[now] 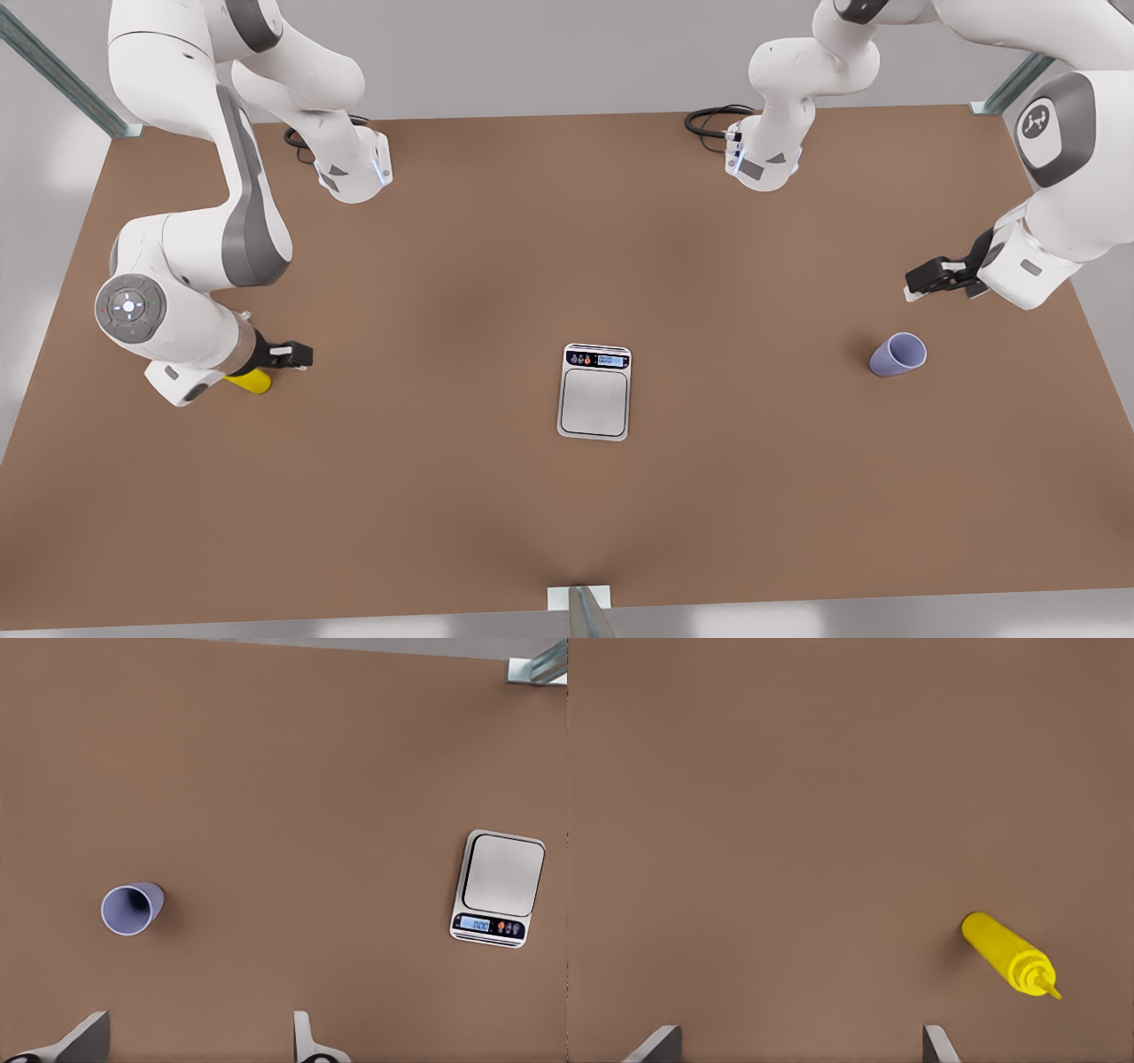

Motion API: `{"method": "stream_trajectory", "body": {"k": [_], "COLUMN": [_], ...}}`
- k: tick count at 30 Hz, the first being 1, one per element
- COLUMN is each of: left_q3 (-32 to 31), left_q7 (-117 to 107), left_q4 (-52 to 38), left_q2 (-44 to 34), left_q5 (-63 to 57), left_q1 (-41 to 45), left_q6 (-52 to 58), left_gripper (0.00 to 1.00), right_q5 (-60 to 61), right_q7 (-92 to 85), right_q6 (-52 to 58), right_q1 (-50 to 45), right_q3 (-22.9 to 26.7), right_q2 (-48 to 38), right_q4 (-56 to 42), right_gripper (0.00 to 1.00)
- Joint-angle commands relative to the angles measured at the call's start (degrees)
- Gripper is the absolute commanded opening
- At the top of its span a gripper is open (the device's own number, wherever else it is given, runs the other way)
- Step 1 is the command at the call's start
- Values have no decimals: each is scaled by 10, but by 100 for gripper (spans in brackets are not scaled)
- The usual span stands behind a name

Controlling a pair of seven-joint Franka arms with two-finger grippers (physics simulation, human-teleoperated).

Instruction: Move cup to the weight, pick up sauce bottle, pour sauce

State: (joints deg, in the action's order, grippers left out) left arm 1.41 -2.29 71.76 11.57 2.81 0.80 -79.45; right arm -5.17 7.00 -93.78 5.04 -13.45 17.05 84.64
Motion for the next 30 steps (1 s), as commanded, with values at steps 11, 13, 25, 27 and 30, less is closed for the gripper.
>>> {"method": "stream_trajectory", "body": {"k": [11, 13, 25, 27, 30], "left_q3": [36, 56, 85, 85, 85], "left_q7": [219, 234, 238, 237, 237], "left_q4": [171, 257, 371, 371, 370], "left_q2": [36, 19, 66, 82, 102], "left_q5": [-1, -1, -1, -1, -1], "left_q1": [-119, -119, -124, -128, -131], "left_q6": [-185, -282, -381, -392, -413], "left_gripper": [100, 100, 100, 100, 100], "right_q5": [29, 97, 369, 435, 442], "right_q7": [-454, -563, -1062, -1148, -1183], "right_q6": [34, 38, 142, 184, 278], "right_q1": [86, 125, 360, 400, 422], "right_q3": [-4, -4, -2, -2, -1], "right_q2": [14, 17, 148, 180, 215], "right_q4": [-43, -83, -104, -104, -91], "right_gripper": [100, 100, 100, 100, 100]}}
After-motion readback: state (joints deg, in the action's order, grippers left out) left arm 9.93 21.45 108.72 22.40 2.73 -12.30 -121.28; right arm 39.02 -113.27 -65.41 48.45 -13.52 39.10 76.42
